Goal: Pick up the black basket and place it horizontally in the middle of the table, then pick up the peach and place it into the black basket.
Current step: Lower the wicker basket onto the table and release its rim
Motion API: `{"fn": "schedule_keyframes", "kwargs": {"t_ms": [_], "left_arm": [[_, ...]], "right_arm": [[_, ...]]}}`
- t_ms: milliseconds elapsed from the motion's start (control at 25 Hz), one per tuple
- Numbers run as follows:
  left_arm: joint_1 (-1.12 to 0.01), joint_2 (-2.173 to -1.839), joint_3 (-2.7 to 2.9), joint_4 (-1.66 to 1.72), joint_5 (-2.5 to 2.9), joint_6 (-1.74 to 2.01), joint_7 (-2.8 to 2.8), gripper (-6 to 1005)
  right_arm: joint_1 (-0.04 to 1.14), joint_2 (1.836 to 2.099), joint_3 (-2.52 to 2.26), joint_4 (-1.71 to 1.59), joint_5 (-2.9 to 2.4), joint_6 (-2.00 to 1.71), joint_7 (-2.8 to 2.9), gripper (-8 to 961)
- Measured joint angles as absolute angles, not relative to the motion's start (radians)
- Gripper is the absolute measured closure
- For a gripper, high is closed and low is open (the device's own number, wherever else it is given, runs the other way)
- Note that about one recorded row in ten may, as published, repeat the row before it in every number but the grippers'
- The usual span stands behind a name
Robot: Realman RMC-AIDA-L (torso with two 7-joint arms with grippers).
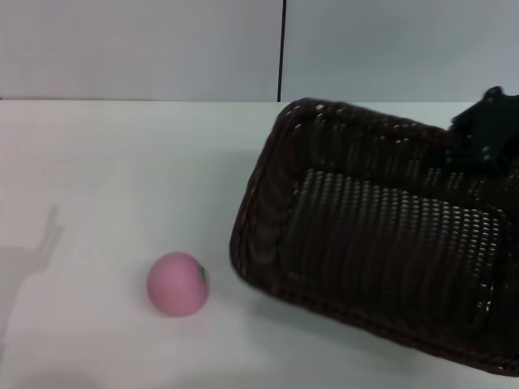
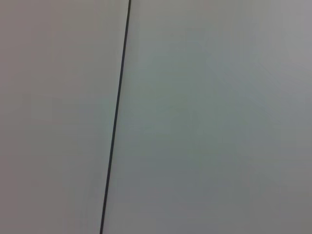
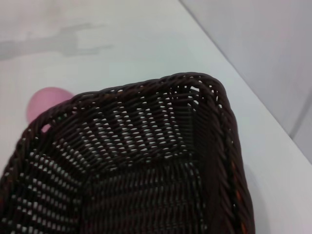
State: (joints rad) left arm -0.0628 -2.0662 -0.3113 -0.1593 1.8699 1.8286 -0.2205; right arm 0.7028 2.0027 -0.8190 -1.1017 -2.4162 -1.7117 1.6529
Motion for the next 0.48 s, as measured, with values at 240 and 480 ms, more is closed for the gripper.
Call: {"fn": "schedule_keyframes", "kwargs": {"t_ms": [240,480], "left_arm": [[-0.042,-2.066,-0.308,-0.164,1.870,1.850,-0.217,238],[-0.034,-2.068,-0.304,-0.160,1.870,1.859,-0.213,241]], "right_arm": [[0.709,2.051,-0.821,-1.094,-2.411,-1.679,1.427,773],[0.725,2.062,-0.836,-1.062,-2.407,-1.665,1.285,773]]}}
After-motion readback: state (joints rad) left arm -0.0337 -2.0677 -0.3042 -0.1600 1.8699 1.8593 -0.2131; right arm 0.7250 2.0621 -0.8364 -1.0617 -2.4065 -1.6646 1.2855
